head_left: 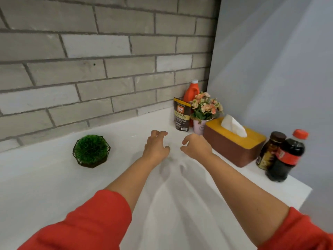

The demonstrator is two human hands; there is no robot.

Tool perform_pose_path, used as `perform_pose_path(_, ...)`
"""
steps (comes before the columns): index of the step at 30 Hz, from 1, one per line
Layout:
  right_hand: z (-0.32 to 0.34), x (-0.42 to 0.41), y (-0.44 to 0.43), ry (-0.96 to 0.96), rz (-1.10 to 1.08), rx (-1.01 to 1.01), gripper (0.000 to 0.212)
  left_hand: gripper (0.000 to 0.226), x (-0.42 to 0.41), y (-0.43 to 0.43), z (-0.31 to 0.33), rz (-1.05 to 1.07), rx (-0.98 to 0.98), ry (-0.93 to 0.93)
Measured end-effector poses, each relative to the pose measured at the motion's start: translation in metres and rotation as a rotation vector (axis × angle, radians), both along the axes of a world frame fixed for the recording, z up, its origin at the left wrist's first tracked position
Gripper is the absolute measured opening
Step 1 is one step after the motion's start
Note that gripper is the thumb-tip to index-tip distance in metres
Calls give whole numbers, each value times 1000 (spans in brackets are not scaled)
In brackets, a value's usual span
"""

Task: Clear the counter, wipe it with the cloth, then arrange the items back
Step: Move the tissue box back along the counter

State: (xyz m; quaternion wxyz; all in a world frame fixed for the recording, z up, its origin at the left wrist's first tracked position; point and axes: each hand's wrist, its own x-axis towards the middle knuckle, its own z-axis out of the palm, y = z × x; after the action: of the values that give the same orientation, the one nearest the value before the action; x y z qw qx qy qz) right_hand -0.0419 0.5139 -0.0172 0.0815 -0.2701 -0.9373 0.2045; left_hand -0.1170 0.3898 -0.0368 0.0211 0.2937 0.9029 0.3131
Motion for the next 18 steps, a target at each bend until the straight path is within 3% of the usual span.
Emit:
perform_pose_path(7, -21, 74, 80, 148, -195, -43, 33, 45, 29, 98, -18, -82, 88, -143)
perform_pose_path(12, -43, 106, 104, 189, -225, 110, 50, 40, 39, 153, -31, 15, 301, -547)
perform_pose_path(18, -59, 117, 130, 329, -327, 29, 56, 37, 32, 196, -33, 139, 453, -649)
